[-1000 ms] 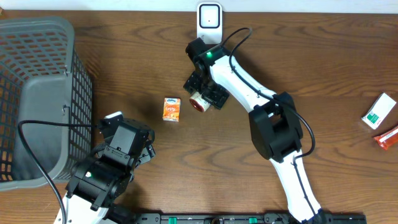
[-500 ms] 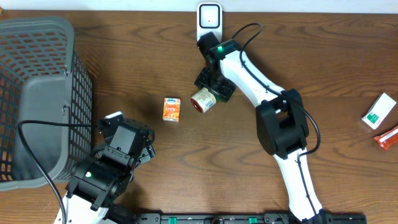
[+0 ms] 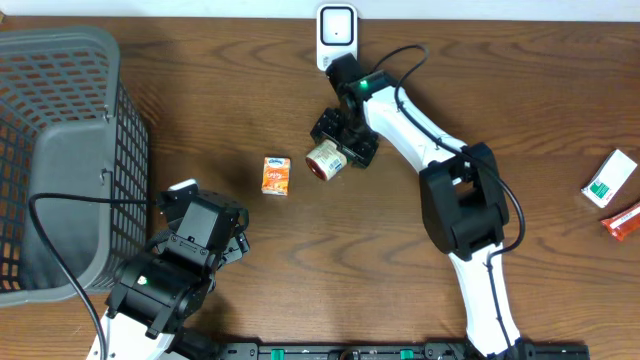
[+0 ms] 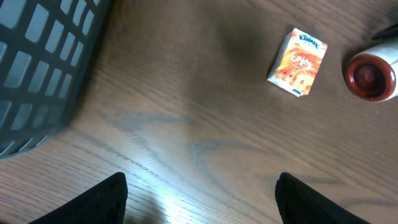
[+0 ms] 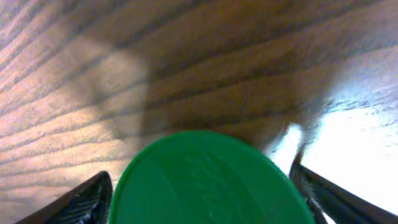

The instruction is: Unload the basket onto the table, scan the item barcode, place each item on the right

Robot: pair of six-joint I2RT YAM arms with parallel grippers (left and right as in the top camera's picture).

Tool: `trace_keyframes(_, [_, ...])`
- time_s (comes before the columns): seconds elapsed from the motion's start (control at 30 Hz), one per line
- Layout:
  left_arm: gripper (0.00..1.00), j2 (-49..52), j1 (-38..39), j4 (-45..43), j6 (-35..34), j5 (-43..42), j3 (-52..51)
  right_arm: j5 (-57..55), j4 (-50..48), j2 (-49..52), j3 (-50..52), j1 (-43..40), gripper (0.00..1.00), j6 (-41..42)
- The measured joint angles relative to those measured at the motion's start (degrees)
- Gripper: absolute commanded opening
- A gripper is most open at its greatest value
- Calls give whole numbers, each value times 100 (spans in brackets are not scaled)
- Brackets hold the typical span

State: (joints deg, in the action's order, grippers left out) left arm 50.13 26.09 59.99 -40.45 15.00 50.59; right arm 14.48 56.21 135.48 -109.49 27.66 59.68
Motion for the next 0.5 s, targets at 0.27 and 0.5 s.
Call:
trace_keyframes(0.27, [77,0,0,0,0,0,0,229,-166,-17,83,46,61,146])
trace_keyframes(0.5, [77,0,0,0,0,0,0,208,-219,-20,83,85,57,181])
